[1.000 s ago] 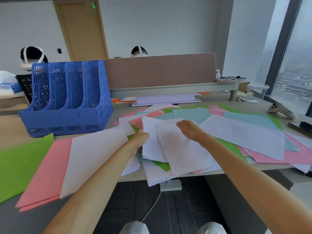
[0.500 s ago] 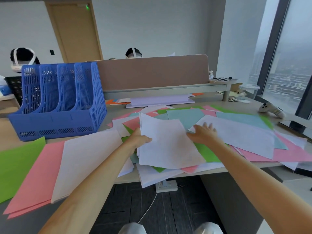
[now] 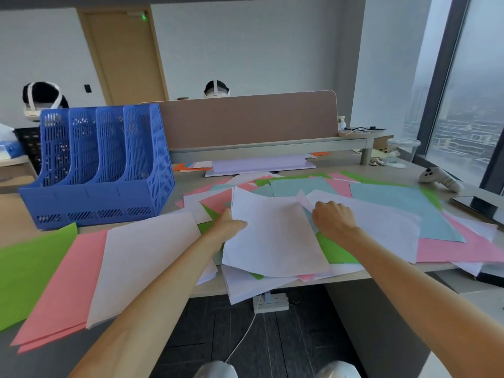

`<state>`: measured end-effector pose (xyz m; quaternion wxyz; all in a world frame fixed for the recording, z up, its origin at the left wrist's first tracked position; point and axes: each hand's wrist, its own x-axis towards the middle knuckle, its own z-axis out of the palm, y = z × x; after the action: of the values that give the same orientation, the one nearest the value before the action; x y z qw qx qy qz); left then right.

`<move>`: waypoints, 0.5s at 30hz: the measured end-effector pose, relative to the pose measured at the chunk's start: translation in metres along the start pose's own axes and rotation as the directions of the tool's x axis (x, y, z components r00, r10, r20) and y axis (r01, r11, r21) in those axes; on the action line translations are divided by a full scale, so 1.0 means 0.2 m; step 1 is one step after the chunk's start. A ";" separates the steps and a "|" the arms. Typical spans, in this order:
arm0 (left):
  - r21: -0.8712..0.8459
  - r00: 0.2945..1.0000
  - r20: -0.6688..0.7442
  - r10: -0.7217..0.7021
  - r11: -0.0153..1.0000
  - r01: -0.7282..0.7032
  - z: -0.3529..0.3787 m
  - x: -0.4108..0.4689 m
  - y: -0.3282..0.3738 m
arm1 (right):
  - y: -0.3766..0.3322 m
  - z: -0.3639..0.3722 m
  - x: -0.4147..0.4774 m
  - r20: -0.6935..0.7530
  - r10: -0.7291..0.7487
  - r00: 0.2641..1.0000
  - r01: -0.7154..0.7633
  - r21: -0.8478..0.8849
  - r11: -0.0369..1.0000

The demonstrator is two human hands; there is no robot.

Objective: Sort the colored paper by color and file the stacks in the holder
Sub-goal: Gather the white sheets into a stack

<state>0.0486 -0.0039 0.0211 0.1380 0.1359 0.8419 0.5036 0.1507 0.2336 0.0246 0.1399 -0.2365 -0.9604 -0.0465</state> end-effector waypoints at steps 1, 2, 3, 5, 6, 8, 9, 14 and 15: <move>0.002 1.000 0.011 0.007 1.000 -0.007 0.01 0.01 0.00 | -0.05 -0.02 0.01 0.019 0.030 0.999 -0.032 0.124 0.992; 0.005 1.000 0.021 0.013 1.000 -0.013 0.02 0.01 0.01 | -0.08 -0.03 0.03 0.068 0.039 0.997 -0.057 0.292 0.955; 0.006 0.999 0.027 0.018 1.000 -0.019 0.04 0.01 0.01 | -0.12 -0.06 0.03 0.140 0.014 0.990 -0.081 0.488 0.869; 0.001 0.999 0.038 0.021 1.000 -0.021 0.07 0.00 0.05 | -0.17 -0.09 0.03 0.261 -0.139 0.955 -0.097 0.721 0.687; 0.002 0.999 0.040 0.018 1.000 -0.018 0.08 0.00 0.05 | -0.17 -0.09 0.04 0.291 -0.184 0.939 -0.063 0.672 0.738; -0.010 0.999 0.039 0.014 1.000 -0.014 0.09 0.01 0.07 | -0.13 -0.05 0.04 0.366 -0.058 0.929 -0.088 0.371 0.925; -0.014 0.999 0.036 0.014 1.000 -0.013 0.10 0.01 0.07 | -0.10 -0.02 0.05 0.419 0.016 0.908 -0.135 0.254 0.958; -0.026 0.999 0.043 0.004 1.000 -0.002 0.16 0.04 0.05 | -0.09 0.18 0.15 0.479 -0.057 0.876 -0.079 0.259 0.963; -0.041 0.999 0.045 0.007 0.999 -0.005 0.17 0.04 0.05 | -0.14 0.06 0.06 0.437 -0.076 0.896 -0.049 0.267 0.962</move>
<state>0.0544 0.0306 0.0134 0.1581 0.1470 0.8278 0.5179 0.1246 0.2159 0.0154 -0.0516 -0.2127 -0.9657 0.1397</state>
